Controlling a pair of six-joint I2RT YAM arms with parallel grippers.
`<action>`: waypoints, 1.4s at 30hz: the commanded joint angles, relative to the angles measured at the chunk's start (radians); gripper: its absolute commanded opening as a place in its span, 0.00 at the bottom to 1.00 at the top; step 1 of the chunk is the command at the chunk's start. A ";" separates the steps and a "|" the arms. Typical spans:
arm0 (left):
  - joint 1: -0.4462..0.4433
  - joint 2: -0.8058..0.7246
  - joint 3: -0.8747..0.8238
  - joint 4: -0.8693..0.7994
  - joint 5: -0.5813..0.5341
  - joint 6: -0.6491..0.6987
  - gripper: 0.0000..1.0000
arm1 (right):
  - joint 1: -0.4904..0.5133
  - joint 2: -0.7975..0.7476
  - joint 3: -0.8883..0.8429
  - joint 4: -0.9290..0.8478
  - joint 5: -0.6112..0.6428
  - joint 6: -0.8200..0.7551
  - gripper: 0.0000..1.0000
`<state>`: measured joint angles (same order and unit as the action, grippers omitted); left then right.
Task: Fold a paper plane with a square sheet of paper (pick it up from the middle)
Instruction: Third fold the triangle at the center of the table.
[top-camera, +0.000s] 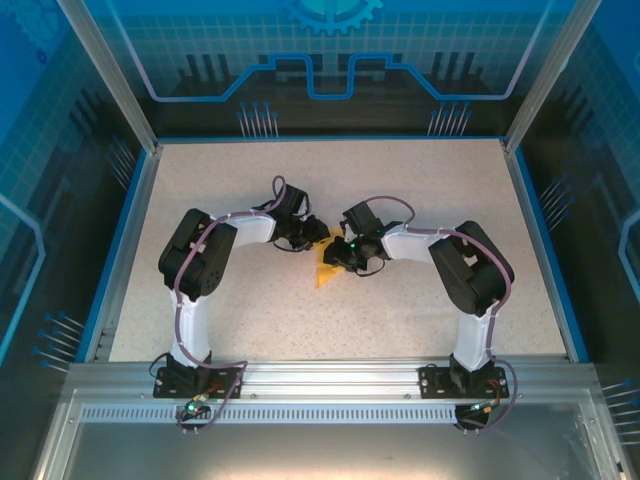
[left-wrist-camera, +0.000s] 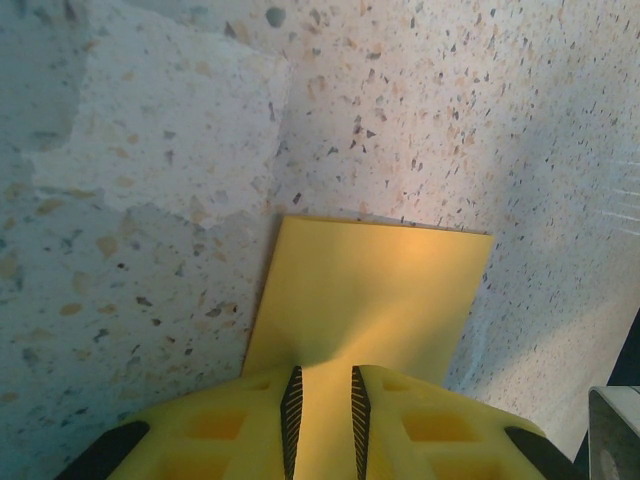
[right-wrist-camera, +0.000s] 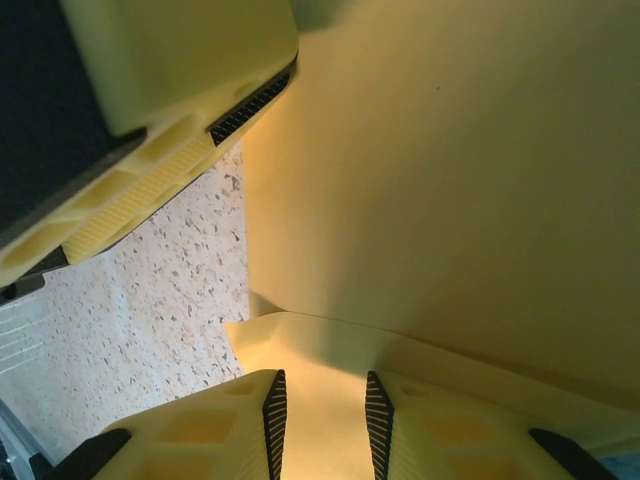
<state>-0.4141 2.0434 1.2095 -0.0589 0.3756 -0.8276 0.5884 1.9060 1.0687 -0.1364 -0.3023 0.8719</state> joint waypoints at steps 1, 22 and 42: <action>0.005 0.043 0.002 -0.067 0.000 0.026 0.26 | -0.004 0.032 0.016 -0.009 0.042 0.017 0.31; -0.052 -0.436 -0.399 -0.003 0.003 -0.002 0.37 | -0.006 0.028 0.000 -0.086 0.124 0.140 0.23; -0.121 -0.344 -0.413 0.064 -0.026 0.123 0.27 | -0.015 0.047 0.008 -0.097 0.114 0.145 0.23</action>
<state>-0.5323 1.6890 0.7677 -0.0219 0.3546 -0.7353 0.5873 1.9091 1.0760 -0.1566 -0.2424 1.0142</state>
